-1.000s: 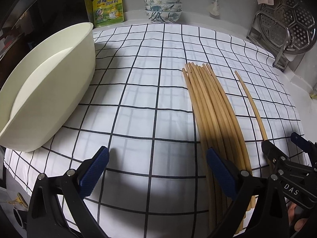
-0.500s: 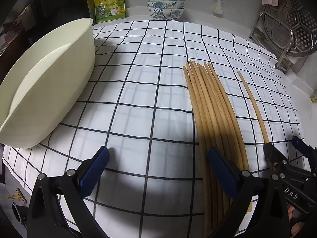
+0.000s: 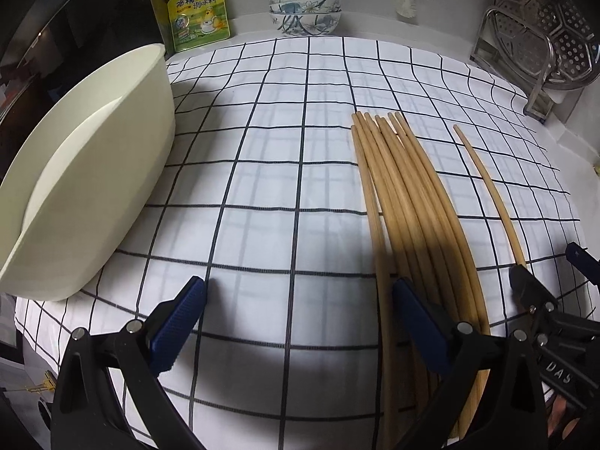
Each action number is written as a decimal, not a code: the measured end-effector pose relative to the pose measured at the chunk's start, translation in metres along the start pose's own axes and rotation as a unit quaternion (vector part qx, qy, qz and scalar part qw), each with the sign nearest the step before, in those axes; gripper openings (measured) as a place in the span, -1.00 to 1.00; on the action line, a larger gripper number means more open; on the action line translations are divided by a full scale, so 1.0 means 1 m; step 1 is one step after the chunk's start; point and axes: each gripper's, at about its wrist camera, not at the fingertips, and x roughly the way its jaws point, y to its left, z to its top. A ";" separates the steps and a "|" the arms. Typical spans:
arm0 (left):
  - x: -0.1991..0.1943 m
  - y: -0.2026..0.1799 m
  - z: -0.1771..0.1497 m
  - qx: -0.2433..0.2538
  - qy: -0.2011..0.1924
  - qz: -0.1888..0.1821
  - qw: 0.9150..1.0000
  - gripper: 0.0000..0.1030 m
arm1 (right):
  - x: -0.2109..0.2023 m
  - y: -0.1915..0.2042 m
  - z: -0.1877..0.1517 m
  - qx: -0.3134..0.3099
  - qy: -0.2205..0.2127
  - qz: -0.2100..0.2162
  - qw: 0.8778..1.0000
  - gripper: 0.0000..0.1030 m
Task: Organize utensils
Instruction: 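Lower both tools to the wooden chopsticks and close each on one chopstick, then lift both held chopsticks and carry them over the cream-white basin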
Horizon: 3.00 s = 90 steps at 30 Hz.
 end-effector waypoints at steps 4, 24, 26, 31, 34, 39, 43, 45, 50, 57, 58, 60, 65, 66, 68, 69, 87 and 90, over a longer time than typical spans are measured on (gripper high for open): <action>0.000 -0.002 -0.001 0.001 -0.005 -0.009 1.000 0.70 | 0.000 0.006 0.001 -0.012 -0.006 0.002 1.000 0.79; -0.009 -0.018 -0.004 0.019 -0.001 -0.049 0.999 -0.85 | -0.009 0.027 -0.002 -0.053 -0.019 0.065 0.996 -0.87; -0.009 -0.016 -0.004 0.019 0.002 -0.058 0.998 -0.85 | -0.009 0.023 -0.001 -0.044 -0.019 0.073 0.996 -0.87; -0.012 -0.009 -0.004 0.012 0.015 -0.082 0.996 -0.85 | -0.013 0.014 0.000 -0.016 -0.027 0.078 0.996 -0.87; -0.019 -0.009 -0.001 0.019 0.014 -0.093 0.995 -0.85 | -0.018 0.013 0.003 0.001 -0.033 0.082 0.996 -0.87; -0.040 0.001 0.010 0.021 -0.007 -0.114 0.993 -0.85 | -0.030 0.019 0.009 0.021 -0.039 0.092 0.995 -0.87; -0.060 0.021 0.020 0.009 -0.030 -0.131 0.991 -0.85 | -0.046 0.030 0.022 0.031 -0.054 0.101 0.993 -0.87; -0.074 0.038 0.027 -0.005 -0.051 -0.128 0.991 -0.85 | -0.056 0.039 0.031 0.032 -0.065 0.107 0.992 -0.87; -0.102 0.085 0.045 -0.023 -0.085 -0.128 0.988 -0.85 | -0.078 0.077 0.066 0.024 -0.087 0.143 0.986 -0.87; -0.130 0.173 0.064 -0.057 -0.125 -0.079 0.987 -0.85 | -0.094 0.157 0.118 -0.012 -0.112 0.206 0.972 -0.87; -0.130 0.186 0.065 -0.065 -0.129 -0.070 0.987 -0.85 | -0.093 0.170 0.124 -0.016 -0.109 0.218 0.970 -0.87; -0.127 0.209 0.066 -0.081 -0.133 -0.054 0.986 -0.85 | -0.091 0.193 0.133 -0.025 -0.106 0.230 0.967 -0.87; -0.103 0.252 0.068 -0.108 -0.117 -0.035 0.987 -0.85 | -0.076 0.251 0.150 -0.050 -0.078 0.262 0.961 -0.87; -0.099 0.259 0.066 -0.113 -0.115 -0.033 0.986 -0.85 | -0.073 0.258 0.152 -0.053 -0.074 0.264 0.960 -0.87; -0.090 0.268 0.065 -0.118 -0.112 -0.028 0.986 -0.85 | -0.063 0.275 0.154 -0.061 -0.058 0.267 0.960 -0.87; -0.085 0.271 0.065 -0.119 -0.109 -0.029 0.986 -0.85 | -0.060 0.280 0.154 -0.063 -0.054 0.268 0.960 -0.87; -0.025 0.292 0.064 -0.134 -0.064 -0.034 0.988 -0.84 | -0.001 0.323 0.147 -0.071 0.022 0.250 0.966 -0.87; -0.025 0.296 0.062 -0.140 -0.065 -0.029 0.988 -0.47 | -0.005 0.322 0.146 -0.074 0.016 0.244 0.967 -0.83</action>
